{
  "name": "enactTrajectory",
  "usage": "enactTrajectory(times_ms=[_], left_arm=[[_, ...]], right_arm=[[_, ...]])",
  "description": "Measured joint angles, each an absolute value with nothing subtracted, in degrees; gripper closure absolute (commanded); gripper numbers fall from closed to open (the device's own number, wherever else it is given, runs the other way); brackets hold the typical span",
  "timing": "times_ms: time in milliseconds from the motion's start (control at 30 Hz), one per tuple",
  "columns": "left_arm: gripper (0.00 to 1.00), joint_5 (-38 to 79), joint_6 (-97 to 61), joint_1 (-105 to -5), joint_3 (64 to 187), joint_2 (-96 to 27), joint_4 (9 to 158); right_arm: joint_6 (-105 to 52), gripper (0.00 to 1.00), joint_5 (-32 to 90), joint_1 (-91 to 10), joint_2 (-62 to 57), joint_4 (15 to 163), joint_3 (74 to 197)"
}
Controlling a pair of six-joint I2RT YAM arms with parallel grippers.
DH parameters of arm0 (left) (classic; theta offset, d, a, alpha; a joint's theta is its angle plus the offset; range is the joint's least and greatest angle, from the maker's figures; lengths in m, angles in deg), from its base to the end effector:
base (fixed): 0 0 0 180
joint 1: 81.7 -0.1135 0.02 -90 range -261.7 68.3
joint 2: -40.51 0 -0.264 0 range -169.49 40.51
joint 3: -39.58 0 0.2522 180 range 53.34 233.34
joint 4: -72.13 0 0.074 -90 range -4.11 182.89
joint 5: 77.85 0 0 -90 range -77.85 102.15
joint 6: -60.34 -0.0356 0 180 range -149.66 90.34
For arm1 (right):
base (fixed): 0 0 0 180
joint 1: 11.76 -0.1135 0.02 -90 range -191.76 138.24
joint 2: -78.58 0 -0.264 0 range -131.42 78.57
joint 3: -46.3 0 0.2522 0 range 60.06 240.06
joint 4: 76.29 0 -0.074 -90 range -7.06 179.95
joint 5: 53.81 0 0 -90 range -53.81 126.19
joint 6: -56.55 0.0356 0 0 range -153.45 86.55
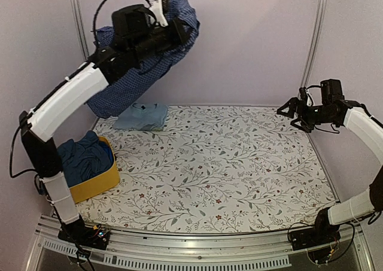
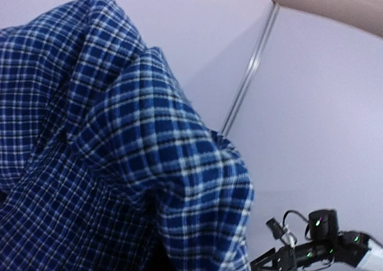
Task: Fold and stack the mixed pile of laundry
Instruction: Place the crumpled shirt at the center of the board, then flatten out the crumpled shirt at the center of the board.
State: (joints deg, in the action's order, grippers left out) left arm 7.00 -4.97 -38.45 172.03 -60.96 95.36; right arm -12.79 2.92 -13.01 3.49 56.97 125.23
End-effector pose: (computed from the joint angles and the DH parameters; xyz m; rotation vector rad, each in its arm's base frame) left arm 0.2915 -0.2698 0.5168 0.1655 1.4911 -0.9030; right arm 0.2792 0.0256 0.3149 0.0926 2.3194 0.8659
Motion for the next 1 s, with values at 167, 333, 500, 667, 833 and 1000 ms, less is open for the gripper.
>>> enactTrajectory(times_ms=[167, 333, 500, 667, 833, 1000], left_arm=[[0.0, 6.7, -11.0, -24.2, 196.1, -90.4, 106.7], [0.0, 9.5, -12.1, -17.5, 190.2, -96.0, 113.9], [0.0, 10.1, -10.3, -21.1, 175.3, -83.0, 114.2], [0.0, 12.0, -7.7, -32.2, 163.3, -67.3, 112.3], [0.0, 16.2, -8.2, -43.2, 147.2, -59.8, 111.1], [0.01, 19.1, -10.3, -46.3, 136.2, -61.7, 114.3]], right_arm=[[-12.2, 0.01, 2.2, -3.2, 8.1, 56.2, 123.4], [-12.7, 0.01, 4.2, -1.9, 9.0, 54.8, 123.2], [-13.6, 0.06, 3.2, -1.9, 9.0, 54.9, 121.7], [-14.1, 0.09, 1.2, -5.4, 8.0, 55.7, 121.1], [-15.4, 0.15, 1.9, -15.9, 3.0, 55.1, 123.0], [-17.3, 0.15, 4.9, -21.9, -2.9, 52.7, 123.8]])
